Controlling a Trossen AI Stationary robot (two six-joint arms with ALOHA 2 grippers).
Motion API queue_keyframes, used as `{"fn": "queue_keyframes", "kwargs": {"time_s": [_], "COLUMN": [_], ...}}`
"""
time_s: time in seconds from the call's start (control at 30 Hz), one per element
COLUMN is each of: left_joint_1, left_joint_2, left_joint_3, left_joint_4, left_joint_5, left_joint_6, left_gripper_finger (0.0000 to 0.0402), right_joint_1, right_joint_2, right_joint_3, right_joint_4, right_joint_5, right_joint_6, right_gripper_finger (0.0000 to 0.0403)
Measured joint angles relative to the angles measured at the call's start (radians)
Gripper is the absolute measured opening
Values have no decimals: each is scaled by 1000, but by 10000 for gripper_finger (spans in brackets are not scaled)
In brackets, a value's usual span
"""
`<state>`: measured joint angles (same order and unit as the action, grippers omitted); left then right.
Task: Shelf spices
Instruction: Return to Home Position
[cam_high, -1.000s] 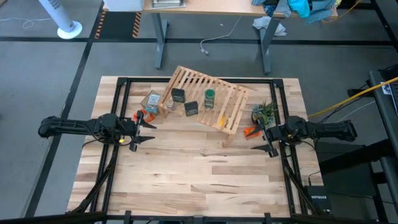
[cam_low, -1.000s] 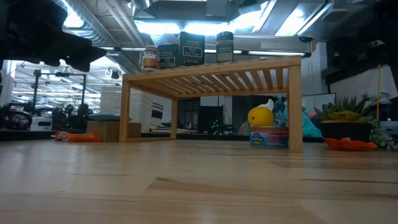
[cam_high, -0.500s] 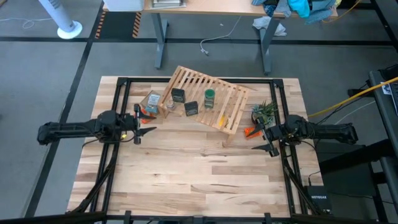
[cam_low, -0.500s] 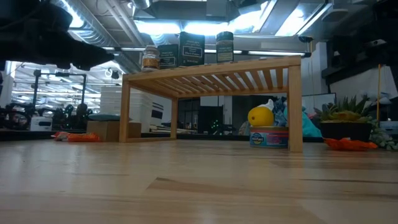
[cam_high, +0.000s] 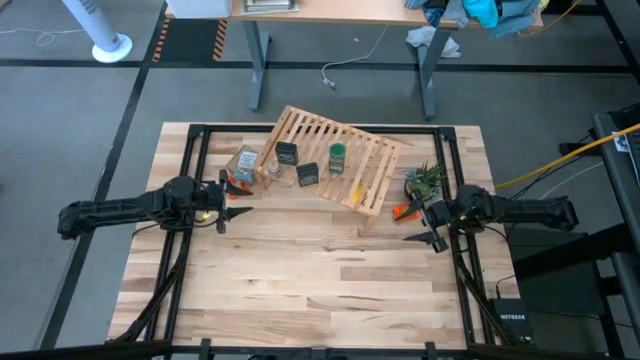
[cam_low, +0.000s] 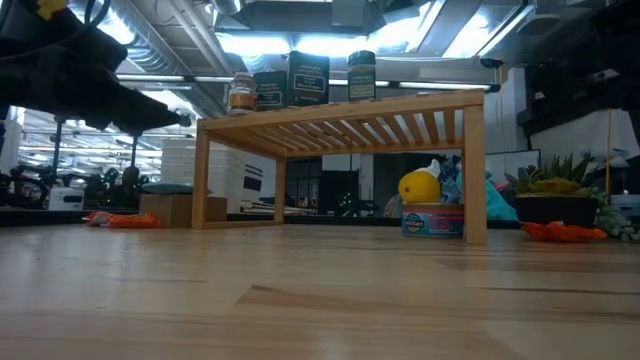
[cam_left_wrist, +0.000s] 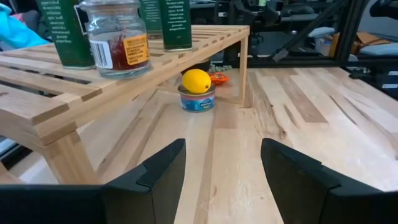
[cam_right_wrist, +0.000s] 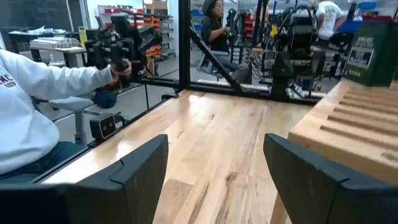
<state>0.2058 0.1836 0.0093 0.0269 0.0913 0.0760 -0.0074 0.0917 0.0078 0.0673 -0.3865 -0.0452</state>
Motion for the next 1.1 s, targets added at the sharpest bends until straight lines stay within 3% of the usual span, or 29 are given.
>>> {"fn": "queue_keyframes", "kwargs": {"time_s": [0.57,0.87,1.1], "left_joint_1": [0,0,0], "left_joint_2": [66,113,114], "left_joint_3": [0,0,0], "left_joint_4": [-2,-2,-3], "left_joint_5": [1,1,0], "left_joint_6": [-44,-79,-99], "left_gripper_finger": [202,202,202], "right_joint_1": [0,0,0], "right_joint_2": [250,244,192], "right_joint_3": [0,0,0], "right_joint_4": [-11,-4,43], "right_joint_5": [100,123,18], "right_joint_6": [67,34,-32], "right_gripper_finger": [270,270,270]}}
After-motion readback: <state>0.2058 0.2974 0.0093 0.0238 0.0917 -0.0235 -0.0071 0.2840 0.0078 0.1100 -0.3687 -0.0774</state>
